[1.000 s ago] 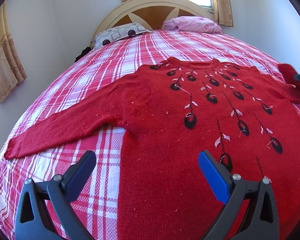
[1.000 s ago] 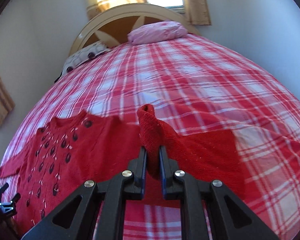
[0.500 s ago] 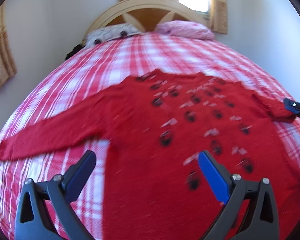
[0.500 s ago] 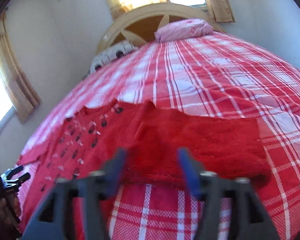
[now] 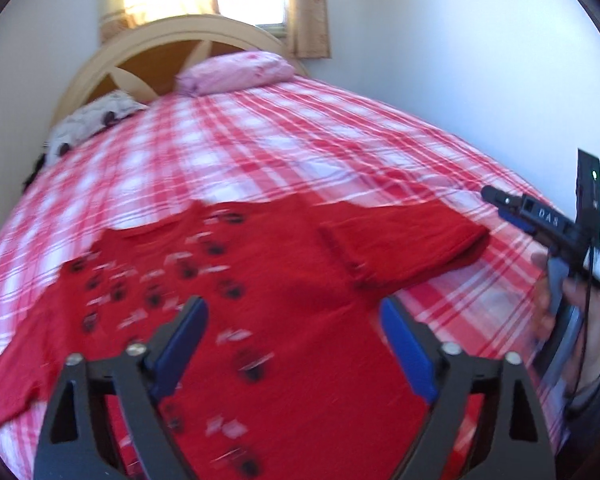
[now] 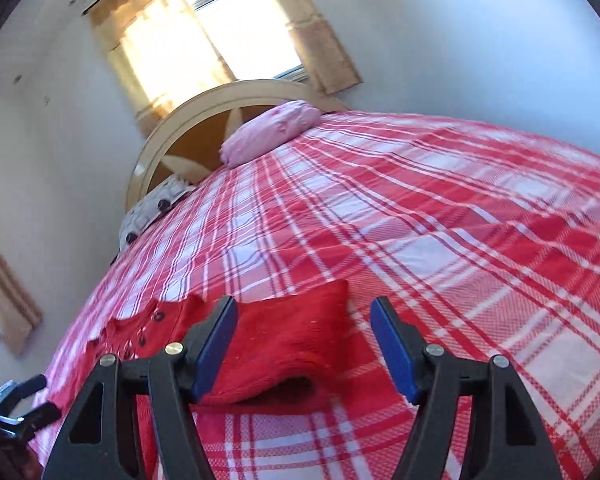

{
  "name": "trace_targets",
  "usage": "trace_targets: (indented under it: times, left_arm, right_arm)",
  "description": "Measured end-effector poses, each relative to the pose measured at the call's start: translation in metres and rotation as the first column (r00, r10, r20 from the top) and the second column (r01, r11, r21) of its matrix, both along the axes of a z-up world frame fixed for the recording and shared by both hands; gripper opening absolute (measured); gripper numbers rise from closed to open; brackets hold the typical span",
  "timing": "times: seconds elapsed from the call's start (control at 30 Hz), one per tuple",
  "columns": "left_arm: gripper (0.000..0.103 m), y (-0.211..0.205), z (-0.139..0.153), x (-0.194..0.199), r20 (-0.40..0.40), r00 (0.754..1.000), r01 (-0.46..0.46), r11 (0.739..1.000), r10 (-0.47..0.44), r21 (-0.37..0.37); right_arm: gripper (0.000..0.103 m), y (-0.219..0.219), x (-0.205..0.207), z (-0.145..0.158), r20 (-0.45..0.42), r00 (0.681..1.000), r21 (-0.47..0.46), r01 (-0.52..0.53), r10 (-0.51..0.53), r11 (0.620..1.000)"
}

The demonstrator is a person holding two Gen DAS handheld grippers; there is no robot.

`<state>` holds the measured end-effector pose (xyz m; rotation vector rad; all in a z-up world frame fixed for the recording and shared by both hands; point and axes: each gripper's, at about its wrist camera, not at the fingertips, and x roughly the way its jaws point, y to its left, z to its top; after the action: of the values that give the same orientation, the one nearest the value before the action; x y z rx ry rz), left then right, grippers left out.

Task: Fold small clothes

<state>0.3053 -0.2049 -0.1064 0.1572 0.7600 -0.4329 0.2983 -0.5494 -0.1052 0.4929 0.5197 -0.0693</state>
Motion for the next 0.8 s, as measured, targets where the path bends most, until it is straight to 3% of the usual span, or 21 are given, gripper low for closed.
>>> trace_targets:
  times: [0.13, 0.17, 0.33, 0.53, 0.8]
  left_arm:
    - [0.076, -0.039, -0.011, 0.028, -0.111, 0.992, 0.053, 0.995, -0.061, -0.08]
    - [0.07, -0.046, -0.016, 0.034, -0.147, 0.986, 0.059, 0.993, -0.074, -0.105]
    - [0.053, -0.066, -0.041, 0.067, -0.323, 0.943, 0.016, 0.981, -0.078, -0.191]
    - [0.05, -0.068, -0.054, 0.075, -0.396, 0.915, -0.028, 0.969, -0.074, -0.245]
    - [0.052, -0.062, -0.048, 0.069, -0.377, 0.926, -0.076, 0.982, 0.005, -0.174]
  right_arm:
    - [0.07, -0.007, 0.001, -0.009, -0.005, 1.0, 0.042, 0.015, -0.015, 0.999]
    - [0.07, -0.009, 0.001, -0.012, -0.013, 1.0, 0.042, 0.02, -0.02, 0.999]
    - [0.07, -0.013, 0.002, -0.02, -0.028, 0.999, 0.054, 0.033, -0.031, 0.998]
    - [0.07, -0.015, 0.0, -0.02, -0.022, 0.998, 0.057, 0.06, -0.058, 0.997]
    - [0.07, -0.013, 0.0, -0.021, -0.03, 0.998, 0.05, 0.057, -0.056, 0.997]
